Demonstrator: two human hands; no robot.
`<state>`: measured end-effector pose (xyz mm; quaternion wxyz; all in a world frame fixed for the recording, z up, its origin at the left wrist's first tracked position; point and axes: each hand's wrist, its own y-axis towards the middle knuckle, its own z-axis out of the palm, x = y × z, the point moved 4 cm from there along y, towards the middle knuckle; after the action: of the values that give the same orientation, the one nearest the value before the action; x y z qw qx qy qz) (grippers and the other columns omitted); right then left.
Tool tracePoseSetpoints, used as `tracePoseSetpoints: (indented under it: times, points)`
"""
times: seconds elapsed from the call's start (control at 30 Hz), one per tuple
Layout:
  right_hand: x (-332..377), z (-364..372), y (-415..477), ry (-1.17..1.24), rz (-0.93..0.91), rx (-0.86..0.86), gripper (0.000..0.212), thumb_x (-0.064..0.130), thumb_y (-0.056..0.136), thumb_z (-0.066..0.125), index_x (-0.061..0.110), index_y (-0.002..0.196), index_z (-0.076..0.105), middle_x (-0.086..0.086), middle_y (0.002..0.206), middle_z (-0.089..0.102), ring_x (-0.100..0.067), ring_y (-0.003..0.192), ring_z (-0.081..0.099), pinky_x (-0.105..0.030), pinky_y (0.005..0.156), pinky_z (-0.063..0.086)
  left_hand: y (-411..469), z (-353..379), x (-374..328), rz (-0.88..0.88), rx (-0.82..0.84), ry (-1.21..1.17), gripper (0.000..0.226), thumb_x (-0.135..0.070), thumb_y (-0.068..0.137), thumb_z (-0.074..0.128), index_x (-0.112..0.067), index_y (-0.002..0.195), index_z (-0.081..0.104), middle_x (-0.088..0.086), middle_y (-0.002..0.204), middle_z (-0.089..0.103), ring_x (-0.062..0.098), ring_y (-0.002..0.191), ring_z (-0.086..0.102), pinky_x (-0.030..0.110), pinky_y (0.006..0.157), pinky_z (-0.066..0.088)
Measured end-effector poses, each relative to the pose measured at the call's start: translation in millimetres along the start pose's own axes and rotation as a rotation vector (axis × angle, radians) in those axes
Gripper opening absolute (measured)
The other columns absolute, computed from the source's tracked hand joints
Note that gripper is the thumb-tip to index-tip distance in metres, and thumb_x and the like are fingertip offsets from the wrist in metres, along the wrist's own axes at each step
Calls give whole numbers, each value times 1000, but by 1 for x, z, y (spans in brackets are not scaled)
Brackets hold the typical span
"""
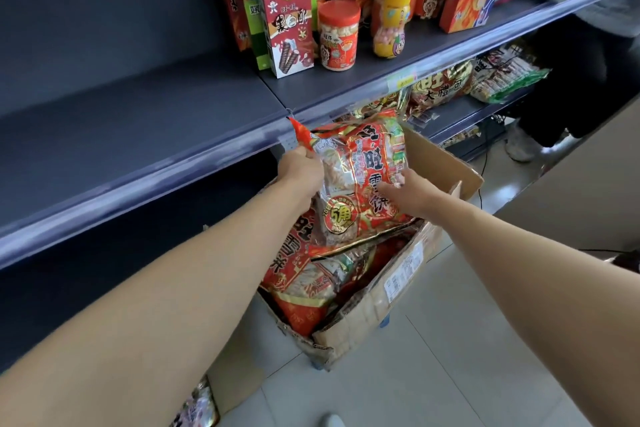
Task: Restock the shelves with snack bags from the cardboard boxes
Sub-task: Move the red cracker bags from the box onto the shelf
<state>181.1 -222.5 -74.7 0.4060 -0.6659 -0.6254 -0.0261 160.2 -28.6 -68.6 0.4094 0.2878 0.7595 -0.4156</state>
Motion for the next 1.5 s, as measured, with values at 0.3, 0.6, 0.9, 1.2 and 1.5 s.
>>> tracePoseSetpoints:
  times: [0.3, 0.6, 0.9, 1.2, 1.5]
  points:
    - [43, 9, -23, 418, 12, 55, 93, 46, 76, 74, 11, 144, 21, -7, 140, 43, -26, 126, 46, -43, 107, 36, -27, -98, -17, 170, -42, -150, 33, 4, 91, 44, -19, 68, 45, -3, 72, 47, 12, 65, 42, 25, 55, 32]
    - [190, 59, -74, 389, -246, 107, 7, 15, 84, 71, 10, 87, 67, -4, 77, 67, -14, 63, 59, -24, 58, 51, -62, -278, -2, 154, -282, -237, 30, -1, 90, 45, -29, 85, 54, 10, 119, 59, 30, 110, 59, 51, 97, 48]
    - [374, 228, -156, 314, -523, 310, 10, 9, 91, 61, 16, 98, 61, 0, 93, 64, -11, 75, 60, -24, 66, 49, -96, -493, 98, -12, -460, -281, 62, -14, 93, 55, -48, 137, 27, 1, 138, 47, 23, 117, 54, 40, 94, 47]
    - [543, 410, -217, 239, -683, 395, 28, 6, 92, 56, 10, 120, 59, -4, 111, 65, -19, 95, 61, -31, 82, 51, -100, -717, 168, 14, -800, -222, 62, -4, 91, 59, -31, 140, 33, 3, 132, 51, 17, 106, 55, 33, 84, 49]
    - [636, 537, -219, 95, -709, 332, 27, 17, 92, 54, 15, 118, 60, -6, 112, 66, -26, 98, 64, -38, 86, 55, -44, -860, 233, -106, -860, -99, 67, -14, 86, 66, -49, 132, 31, 11, 139, 41, 30, 99, 61, 40, 74, 59]
